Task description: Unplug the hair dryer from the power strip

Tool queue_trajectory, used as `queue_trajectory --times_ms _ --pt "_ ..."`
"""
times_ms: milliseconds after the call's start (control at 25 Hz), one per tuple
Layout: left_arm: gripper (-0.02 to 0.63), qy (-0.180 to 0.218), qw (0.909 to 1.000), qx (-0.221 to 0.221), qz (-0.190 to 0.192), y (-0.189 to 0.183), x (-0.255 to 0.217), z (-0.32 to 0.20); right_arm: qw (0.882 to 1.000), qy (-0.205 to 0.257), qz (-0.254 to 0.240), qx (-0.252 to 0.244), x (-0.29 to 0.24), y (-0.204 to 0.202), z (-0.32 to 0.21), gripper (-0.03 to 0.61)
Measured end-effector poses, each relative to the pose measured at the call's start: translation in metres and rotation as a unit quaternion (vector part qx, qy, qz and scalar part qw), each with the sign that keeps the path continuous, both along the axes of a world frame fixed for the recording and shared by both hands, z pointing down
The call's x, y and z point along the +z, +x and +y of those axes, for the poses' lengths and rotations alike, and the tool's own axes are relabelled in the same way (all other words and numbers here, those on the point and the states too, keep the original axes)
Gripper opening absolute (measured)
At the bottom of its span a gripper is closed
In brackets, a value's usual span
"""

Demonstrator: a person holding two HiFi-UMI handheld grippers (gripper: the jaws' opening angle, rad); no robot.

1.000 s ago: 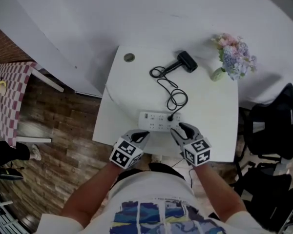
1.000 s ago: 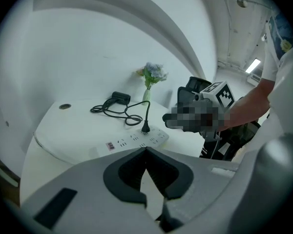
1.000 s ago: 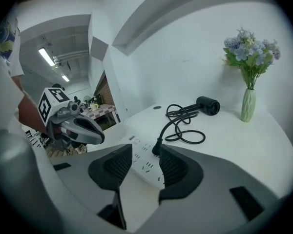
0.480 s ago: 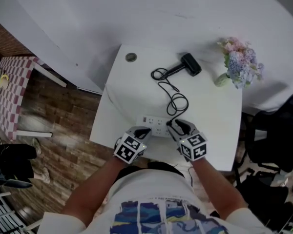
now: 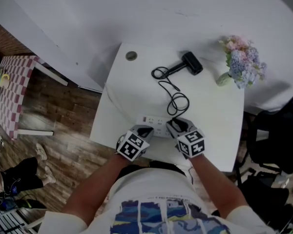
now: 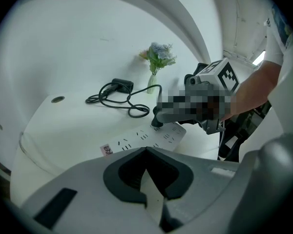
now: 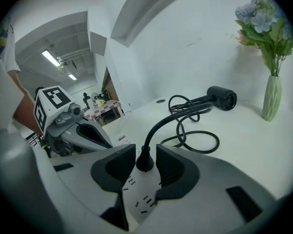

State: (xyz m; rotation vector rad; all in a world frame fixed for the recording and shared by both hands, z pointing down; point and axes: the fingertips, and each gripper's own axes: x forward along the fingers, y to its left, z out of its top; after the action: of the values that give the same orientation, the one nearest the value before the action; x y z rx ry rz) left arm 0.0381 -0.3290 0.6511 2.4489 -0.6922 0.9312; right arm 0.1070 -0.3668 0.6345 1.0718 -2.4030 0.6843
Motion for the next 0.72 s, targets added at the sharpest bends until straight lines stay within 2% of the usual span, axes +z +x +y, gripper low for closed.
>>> queue_trajectory --times_ms 400,720 --pt "0.002 -0.021 0.9998 -0.003 -0.005 0.0005 0.0067 0.0021 1.000 0.006 0.017 -0.006 0.0033 -0.0034 0.0014 0.091" --pt "0.002 -0.021 0.9998 -0.002 -0.007 0.0005 0.0068 0.0024 1.000 0.012 0.018 0.000 0.0009 -0.0028 0.0020 0.076"
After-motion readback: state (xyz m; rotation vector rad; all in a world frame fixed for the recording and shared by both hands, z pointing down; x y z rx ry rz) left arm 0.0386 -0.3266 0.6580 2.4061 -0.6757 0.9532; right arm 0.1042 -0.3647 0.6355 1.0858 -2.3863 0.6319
